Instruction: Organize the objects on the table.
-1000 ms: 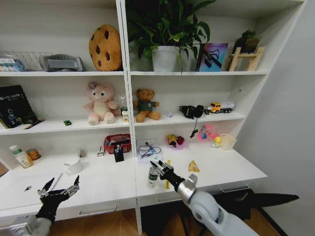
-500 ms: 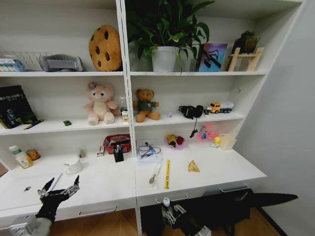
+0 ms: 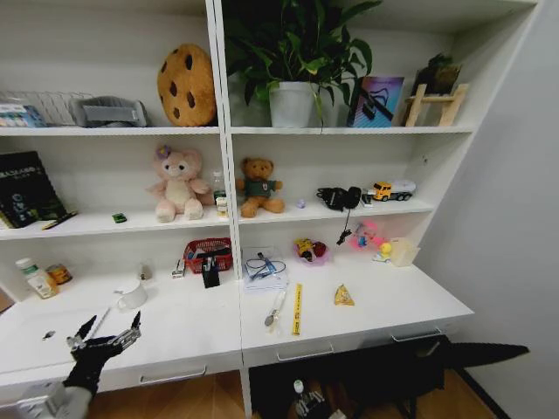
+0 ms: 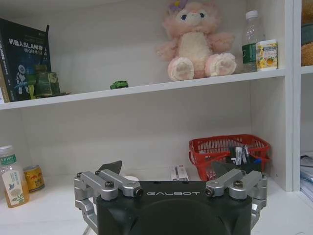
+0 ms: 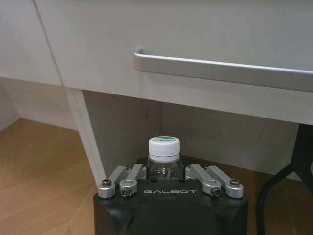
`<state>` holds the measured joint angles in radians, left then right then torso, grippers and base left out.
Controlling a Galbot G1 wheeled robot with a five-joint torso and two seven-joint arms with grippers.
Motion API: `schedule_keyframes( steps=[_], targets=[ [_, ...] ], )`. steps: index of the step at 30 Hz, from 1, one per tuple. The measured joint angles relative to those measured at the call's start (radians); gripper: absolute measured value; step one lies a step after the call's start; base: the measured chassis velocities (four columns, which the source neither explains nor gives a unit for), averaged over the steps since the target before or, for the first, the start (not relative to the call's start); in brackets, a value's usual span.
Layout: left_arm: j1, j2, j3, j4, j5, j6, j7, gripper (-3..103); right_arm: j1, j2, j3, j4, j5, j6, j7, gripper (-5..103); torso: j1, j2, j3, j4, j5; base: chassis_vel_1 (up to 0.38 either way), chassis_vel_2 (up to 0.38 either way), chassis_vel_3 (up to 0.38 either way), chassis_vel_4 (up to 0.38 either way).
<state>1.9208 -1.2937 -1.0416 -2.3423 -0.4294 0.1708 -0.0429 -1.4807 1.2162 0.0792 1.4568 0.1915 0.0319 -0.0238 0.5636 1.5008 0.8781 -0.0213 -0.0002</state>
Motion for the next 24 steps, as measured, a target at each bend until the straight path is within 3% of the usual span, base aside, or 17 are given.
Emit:
schedule_keyframes(
  steps=[9, 17, 24],
  targets=[
    [0.0, 0.0, 0.0, 0.0, 0.0, 0.0, 0.0, 100, 0.122, 0.095, 0.0, -0.19, -0.007, 0.003, 0.008, 29, 0.0, 0.0, 0.0, -0.0001, 0.0001, 0.0, 0.0, 0.0, 0.0],
    [0.0, 0.0, 0.0, 0.0, 0.0, 0.0, 0.0, 100, 0.243, 0.159, 0.017, -0.423, -0.055, 0.072, 0.014, 29, 0.0, 0.0, 0.0, -0.0002, 0.0, 0.0, 0.0, 0.0, 0.0],
    [0.0, 0.0, 0.0, 0.0, 0.0, 0.0, 0.0, 100, 0.313, 0.186, 0.019, -0.51, -0.056, 0.111, 0.015, 29, 0.0, 0.0, 0.0, -0.0002, 0.0, 0.0, 0.0, 0.0, 0.0]
  ],
)
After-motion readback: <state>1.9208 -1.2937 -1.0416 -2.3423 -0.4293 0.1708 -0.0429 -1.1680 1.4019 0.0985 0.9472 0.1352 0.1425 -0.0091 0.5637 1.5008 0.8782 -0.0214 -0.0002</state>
